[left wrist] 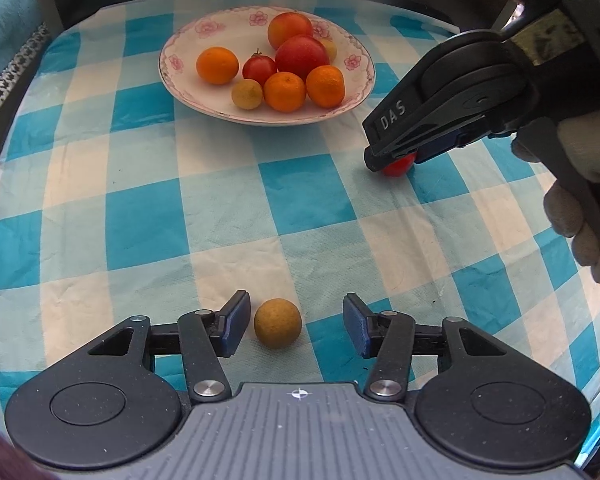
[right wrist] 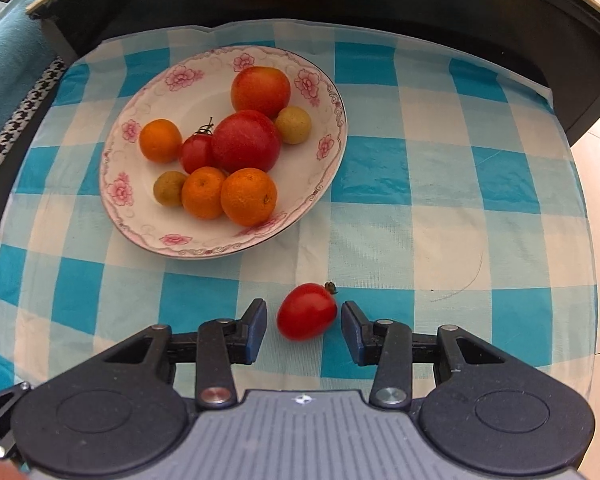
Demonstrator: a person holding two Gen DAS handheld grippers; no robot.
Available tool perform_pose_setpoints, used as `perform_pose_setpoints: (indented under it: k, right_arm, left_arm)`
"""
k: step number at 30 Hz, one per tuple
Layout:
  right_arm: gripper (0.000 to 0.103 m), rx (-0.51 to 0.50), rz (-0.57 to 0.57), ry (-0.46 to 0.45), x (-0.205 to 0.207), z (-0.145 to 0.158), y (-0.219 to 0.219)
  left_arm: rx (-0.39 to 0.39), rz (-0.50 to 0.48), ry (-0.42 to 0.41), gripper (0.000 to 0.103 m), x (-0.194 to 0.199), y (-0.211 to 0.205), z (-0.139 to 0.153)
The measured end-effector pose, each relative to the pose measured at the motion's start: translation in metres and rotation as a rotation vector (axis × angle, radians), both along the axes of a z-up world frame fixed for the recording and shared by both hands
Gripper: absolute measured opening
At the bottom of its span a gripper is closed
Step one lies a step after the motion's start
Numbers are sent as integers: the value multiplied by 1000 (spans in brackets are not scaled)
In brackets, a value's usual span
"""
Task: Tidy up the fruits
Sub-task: 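Carry the held longan and red tomato toward the white bowl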
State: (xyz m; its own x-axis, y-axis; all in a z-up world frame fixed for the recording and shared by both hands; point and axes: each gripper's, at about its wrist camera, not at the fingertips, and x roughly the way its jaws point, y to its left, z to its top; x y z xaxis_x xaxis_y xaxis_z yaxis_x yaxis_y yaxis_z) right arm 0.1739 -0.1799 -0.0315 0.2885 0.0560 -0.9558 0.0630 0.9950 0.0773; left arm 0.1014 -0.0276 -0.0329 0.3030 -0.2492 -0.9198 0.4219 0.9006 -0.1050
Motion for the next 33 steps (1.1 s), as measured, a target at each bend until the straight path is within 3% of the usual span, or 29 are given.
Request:
perform_pose_setpoints:
  k: [3, 10, 20, 33]
  right_arm:
    - [34, -28, 21, -7, 0, -3, 3]
    - [34, -92, 148, -25, -19, 3, 10]
    - [34, -87, 253, -58, -65, 23, 12]
    - [34, -72, 280, -55, -77, 14, 5]
  left_arm:
    - [3, -5, 0, 59, 0, 0, 0]
    - [51, -36, -29, 46, -4, -2, 0]
    - [114, -33, -49, 32, -12, -5, 0]
    - [86, 11, -45, 37, 0, -8, 1]
